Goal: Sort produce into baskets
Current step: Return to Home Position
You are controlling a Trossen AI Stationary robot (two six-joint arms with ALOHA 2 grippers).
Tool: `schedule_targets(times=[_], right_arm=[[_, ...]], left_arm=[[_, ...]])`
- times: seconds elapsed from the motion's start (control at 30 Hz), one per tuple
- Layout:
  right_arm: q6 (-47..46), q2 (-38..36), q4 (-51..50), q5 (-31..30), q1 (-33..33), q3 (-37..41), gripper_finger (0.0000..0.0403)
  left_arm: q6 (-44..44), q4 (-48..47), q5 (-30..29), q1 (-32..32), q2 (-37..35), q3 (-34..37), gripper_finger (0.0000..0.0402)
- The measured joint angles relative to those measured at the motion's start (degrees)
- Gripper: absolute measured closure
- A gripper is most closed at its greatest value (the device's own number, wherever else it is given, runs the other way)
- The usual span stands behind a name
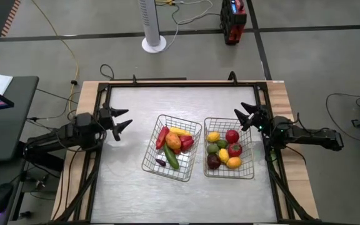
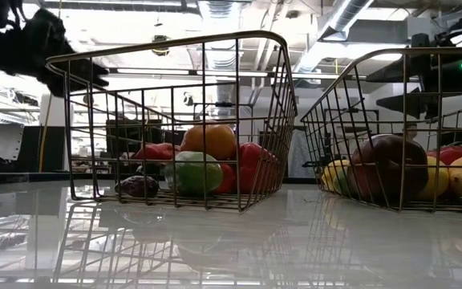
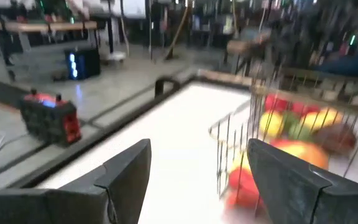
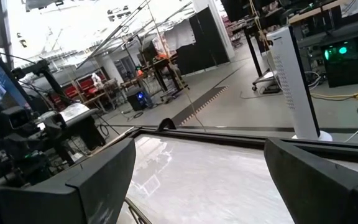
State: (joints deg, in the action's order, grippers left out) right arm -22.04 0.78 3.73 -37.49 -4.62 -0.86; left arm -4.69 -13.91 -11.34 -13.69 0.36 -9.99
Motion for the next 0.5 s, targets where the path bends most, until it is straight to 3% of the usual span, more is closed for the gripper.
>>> schedule_targets(times=[0.33, 0.5], right_arm=[[0.0, 0.0, 0.0, 0.0, 0.0, 0.0, 0.0021], [0.0, 0.0, 0.0, 0.1, 0.0, 0.0, 0.0021]], left_arm=[[0.1, -16.3, 0.0, 0.0, 0.0, 0.0, 0.0149], [-0.5, -15.7, 0.0, 0.0, 0.0, 0.0, 0.0148]])
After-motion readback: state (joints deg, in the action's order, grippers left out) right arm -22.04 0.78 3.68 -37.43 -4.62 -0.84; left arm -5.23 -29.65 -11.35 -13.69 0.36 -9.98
